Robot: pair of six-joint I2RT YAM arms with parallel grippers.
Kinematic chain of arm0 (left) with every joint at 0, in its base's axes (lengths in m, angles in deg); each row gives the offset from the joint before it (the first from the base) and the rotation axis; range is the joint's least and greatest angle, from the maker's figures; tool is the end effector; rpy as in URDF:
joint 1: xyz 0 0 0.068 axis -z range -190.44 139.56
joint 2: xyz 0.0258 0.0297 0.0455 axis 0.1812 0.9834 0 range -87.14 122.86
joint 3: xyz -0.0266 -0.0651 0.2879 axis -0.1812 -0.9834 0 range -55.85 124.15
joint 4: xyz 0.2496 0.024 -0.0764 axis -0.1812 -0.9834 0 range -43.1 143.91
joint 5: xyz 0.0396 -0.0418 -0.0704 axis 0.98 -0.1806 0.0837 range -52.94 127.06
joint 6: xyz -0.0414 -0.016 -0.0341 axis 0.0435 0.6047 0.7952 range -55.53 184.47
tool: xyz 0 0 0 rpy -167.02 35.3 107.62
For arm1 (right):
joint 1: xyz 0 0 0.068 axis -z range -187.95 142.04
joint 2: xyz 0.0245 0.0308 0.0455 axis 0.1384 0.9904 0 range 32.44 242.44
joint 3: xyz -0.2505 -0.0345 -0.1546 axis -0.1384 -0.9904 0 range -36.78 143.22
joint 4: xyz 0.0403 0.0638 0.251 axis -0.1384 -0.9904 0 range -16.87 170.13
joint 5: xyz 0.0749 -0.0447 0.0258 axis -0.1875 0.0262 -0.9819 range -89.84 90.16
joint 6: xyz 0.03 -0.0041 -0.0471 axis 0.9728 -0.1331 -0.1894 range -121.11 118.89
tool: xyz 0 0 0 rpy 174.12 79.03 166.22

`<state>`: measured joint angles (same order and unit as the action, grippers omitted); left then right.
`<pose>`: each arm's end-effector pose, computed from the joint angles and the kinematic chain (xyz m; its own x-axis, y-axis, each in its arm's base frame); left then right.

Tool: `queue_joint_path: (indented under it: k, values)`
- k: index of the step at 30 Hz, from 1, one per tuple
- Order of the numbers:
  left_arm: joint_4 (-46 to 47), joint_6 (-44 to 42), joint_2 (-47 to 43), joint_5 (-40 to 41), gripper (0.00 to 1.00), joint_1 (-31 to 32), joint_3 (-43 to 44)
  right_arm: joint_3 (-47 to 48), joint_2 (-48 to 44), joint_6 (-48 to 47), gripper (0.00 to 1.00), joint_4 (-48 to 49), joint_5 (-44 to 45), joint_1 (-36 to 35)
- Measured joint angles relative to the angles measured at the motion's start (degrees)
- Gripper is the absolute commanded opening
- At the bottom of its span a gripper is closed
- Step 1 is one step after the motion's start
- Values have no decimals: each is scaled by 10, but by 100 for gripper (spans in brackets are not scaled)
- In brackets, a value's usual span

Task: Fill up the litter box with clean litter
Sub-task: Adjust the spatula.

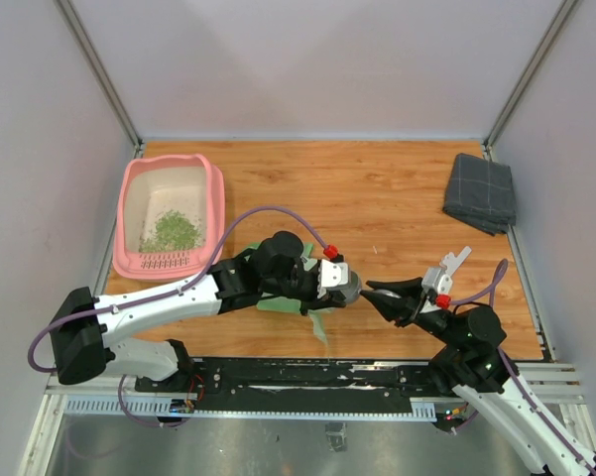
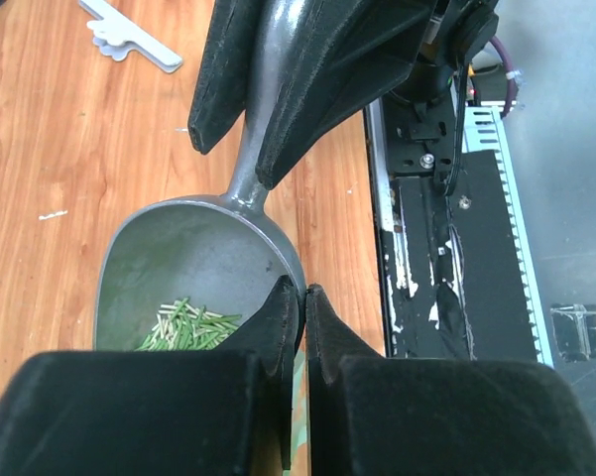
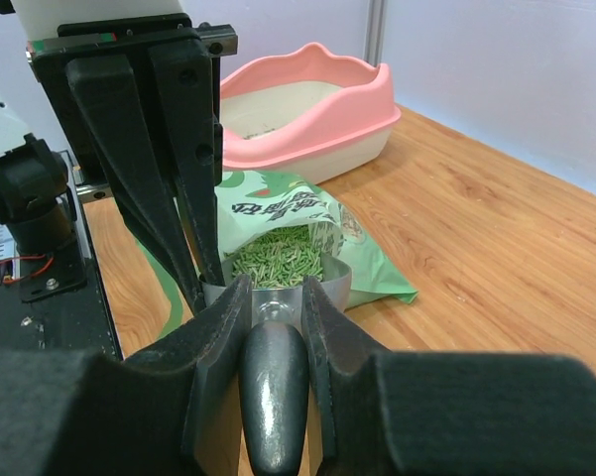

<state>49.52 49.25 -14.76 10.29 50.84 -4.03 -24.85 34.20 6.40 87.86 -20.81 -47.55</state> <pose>0.1203 -0.2559 0.3122 0.0616 0.3757 -0.9247 0.9981 -0.0288 0.0548 0.0436 0.0539 0.2587 0.1227 0.2598 -0.9578 -0.8812 0.4726 0.0153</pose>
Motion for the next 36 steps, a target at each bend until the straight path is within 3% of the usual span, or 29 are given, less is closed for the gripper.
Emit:
queue_joint_path:
  k: [2, 4, 10, 11, 19, 26, 31, 36]
  values:
    - [-4, -4, 0, -1, 0, 0, 0, 2, 0, 0, 2, -9, -1, 0]
    - [-5, -9, 0, -1, 0, 1, 0, 12, 2, 0, 9, -31, -1, 0]
    - [-7, -22, -3, 6, 0, 5, 0, 64, 22, 0, 64, -125, 23, 0]
    - [-10, -25, -3, 8, 0, 4, 0, 78, 28, 2, 67, -148, 35, 0]
    - [-47, -43, -3, 38, 0, 3, 4, 297, 84, -24, 70, -324, 66, 0]
    - [-60, -52, -3, 52, 0, 3, 9, 552, 257, -189, 68, -494, 68, 0]
    - [-64, -56, -3, 62, 0, 3, 10, 582, 380, -285, 70, -616, 67, -4]
    - [-65, -64, -3, 70, 0, 5, 10, 611, 476, -303, 67, -672, 59, -5]
